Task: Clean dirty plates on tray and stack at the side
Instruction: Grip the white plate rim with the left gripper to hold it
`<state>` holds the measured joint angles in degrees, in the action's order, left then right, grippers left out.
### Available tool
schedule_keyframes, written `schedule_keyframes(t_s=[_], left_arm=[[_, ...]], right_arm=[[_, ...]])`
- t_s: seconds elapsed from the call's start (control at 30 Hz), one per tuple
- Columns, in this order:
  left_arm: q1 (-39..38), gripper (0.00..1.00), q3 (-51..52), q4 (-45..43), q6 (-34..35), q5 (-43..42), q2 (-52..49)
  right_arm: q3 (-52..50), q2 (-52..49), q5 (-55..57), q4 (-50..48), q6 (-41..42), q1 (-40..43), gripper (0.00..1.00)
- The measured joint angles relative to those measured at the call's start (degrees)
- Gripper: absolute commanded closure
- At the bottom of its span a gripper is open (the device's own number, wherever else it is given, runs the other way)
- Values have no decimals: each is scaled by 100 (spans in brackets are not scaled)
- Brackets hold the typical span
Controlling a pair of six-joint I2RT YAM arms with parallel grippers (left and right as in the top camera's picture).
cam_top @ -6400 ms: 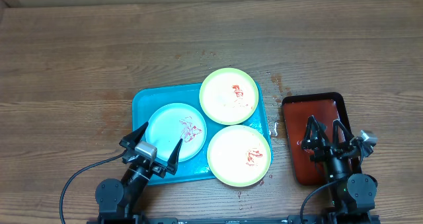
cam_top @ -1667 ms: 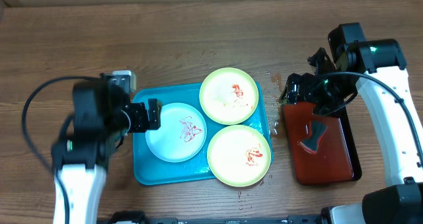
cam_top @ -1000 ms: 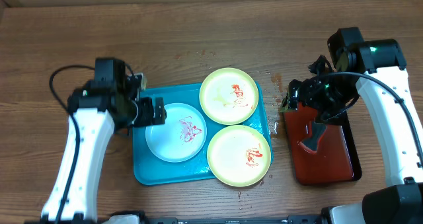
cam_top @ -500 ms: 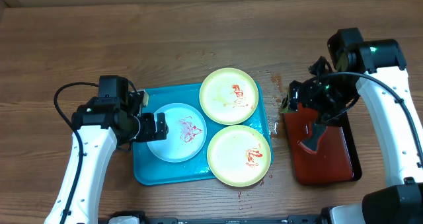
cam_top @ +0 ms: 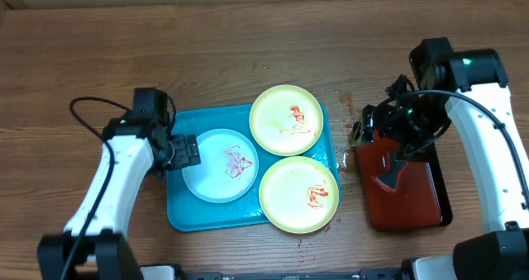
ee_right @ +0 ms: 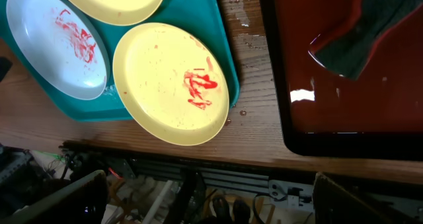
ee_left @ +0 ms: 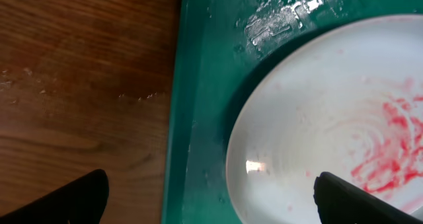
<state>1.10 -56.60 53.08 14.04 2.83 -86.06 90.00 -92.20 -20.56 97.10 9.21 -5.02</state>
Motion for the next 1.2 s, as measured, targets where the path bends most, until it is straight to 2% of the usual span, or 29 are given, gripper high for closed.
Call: schedule_keyframes(t_s=[0.03,0.07,0.13,0.23,0.3,0.5,0.57,0.67,0.8,0.97,1.13,1.2], left_arm=[[0,34,0,-92,22,2,-125],[0,37,0,-221,17,-11,-280],[0,34,0,-380,48,-55,-562],[0,38,0,-581,63,-184,-872],[0,31,0,-664,61,-284,-1005],[0,28,0,-933,-70,-592,-1097],[0,30,0,-1023,-179,-761,-1097],[0,37,0,-1117,-291,-970,-1097],[0,38,0,-1137,-374,-1084,-1097],[0,56,0,-1130,-387,-1128,-1097],[0,52,0,-1008,-417,-1121,-1097],[0,57,0,-935,-415,-1115,-1097]], right_arm=[[0,0,-2,0,-2,0,0],[2,0,0,0,-2,0,0],[2,0,-2,2,-2,0,0],[0,0,-26,-4,-4,0,0],[0,0,-57,-11,0,0,0],[0,0,-133,-116,-4,0,0],[0,0,-151,-162,-2,0,0],[2,0,-155,-212,0,0,0],[2,0,-160,-326,-2,0,0],[2,0,-162,-393,-4,0,0],[2,0,-168,-404,-4,0,0],[0,0,-168,-411,-2,0,0]])
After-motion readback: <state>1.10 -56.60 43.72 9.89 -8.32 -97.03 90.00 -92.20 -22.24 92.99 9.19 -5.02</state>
